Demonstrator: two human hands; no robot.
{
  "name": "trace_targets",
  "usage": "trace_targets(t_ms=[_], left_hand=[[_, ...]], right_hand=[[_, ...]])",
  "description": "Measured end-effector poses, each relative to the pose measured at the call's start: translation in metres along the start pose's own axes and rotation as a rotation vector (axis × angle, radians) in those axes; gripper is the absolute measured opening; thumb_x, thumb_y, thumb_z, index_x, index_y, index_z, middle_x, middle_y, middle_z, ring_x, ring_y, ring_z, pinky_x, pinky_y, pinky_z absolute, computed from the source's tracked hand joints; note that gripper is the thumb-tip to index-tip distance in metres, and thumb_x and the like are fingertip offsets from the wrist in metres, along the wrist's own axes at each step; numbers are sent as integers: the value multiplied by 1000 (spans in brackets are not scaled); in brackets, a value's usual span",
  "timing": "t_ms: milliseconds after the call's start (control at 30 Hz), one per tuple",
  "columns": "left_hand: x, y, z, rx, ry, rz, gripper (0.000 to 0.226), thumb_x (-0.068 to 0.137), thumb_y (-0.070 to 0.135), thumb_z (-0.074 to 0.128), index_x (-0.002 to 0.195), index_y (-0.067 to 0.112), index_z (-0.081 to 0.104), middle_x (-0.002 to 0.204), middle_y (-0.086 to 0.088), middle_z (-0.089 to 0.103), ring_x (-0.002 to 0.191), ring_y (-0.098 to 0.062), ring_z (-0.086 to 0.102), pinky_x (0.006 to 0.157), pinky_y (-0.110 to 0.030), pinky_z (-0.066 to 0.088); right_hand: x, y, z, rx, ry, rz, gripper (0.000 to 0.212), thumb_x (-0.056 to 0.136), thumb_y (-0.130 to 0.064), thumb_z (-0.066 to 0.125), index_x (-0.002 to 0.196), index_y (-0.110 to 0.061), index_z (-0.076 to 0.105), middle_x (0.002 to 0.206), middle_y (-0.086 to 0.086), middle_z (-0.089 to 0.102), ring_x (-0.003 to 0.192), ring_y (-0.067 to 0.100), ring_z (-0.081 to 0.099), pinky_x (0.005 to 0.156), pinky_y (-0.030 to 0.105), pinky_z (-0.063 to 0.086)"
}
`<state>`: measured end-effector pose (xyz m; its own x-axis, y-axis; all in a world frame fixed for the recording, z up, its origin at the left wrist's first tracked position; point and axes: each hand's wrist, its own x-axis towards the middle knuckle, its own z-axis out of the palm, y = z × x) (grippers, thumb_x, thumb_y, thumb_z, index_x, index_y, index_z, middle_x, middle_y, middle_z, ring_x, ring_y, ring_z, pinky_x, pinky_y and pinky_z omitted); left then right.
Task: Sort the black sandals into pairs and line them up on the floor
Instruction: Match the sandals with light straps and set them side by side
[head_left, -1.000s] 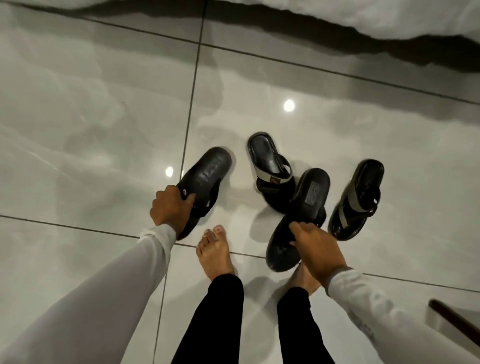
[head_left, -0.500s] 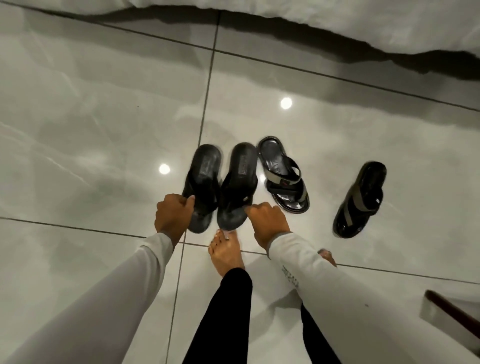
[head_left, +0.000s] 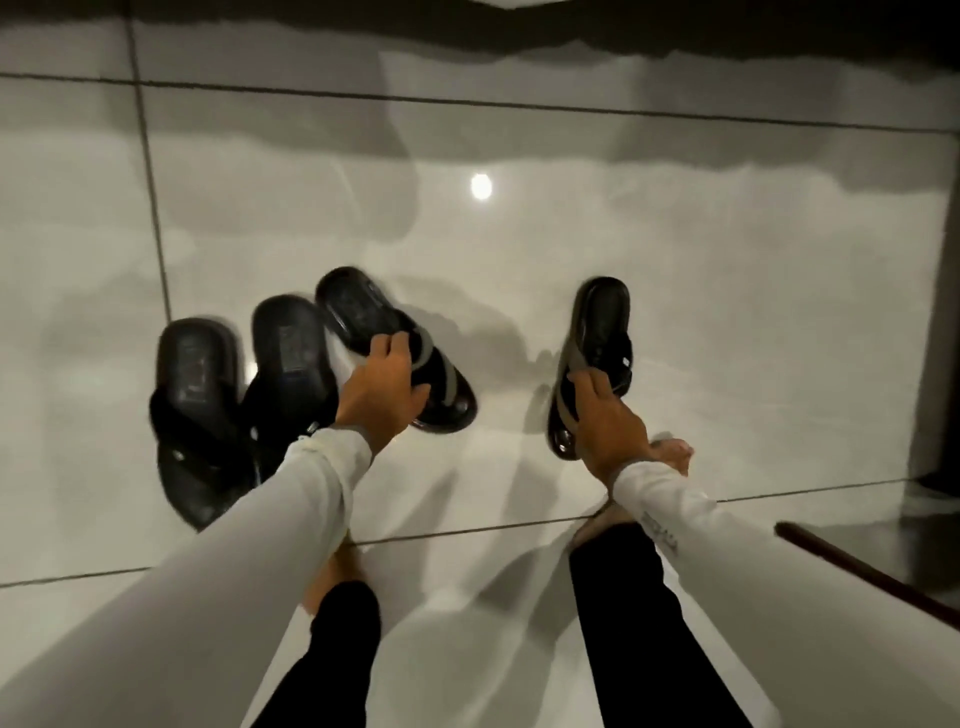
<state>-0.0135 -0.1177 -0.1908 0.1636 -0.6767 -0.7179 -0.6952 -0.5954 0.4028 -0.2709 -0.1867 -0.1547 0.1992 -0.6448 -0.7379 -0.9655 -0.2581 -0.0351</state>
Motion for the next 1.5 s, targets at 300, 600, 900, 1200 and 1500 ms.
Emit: trace_targets(t_ms=[300,600,900,1200,1500], left_hand=[[3,42,36,125,15,-104,14,94,26,53,104,16,56,111,-12,64,97,-41,64,74,-38,45],[6,163,75,295,-6,74,26,96,22,51,120,14,58,122,-8,56,94,-36,67,67,-40,51],[14,225,84,4,-6,125,34,96,14,54,129,15,59,131,-5,52,103,-33,66,82,-49,57],[36,178,57,269,-206,-85,89,91,29,62,158,37,3,134,-20,43,101,-40,64,85,-50,57],[68,200,73,261,-230,-110,104,86,42,69,158,34,-5,124,-21,54,104,-41,64,87,-51,56]], right_hand=[[37,35,-14,152,54,-99,38,83,3,54,120,-7,51,112,17,65,93,43,66,76,47,57],[48,94,-48,200,30,-226,34,83,2,56,113,-14,63,110,12,69,96,37,67,80,44,57],[42,140,-81,185,-53,-196,56,83,0,63,135,-15,49,130,14,56,113,35,58,96,44,51],[67,121,-71,170,-343,-62,74,91,-21,61,152,-30,22,127,21,60,113,42,60,96,48,52],[106,131,-74,134,-292,-10,34,90,-24,62,121,-10,58,122,19,59,111,41,60,93,43,50]])
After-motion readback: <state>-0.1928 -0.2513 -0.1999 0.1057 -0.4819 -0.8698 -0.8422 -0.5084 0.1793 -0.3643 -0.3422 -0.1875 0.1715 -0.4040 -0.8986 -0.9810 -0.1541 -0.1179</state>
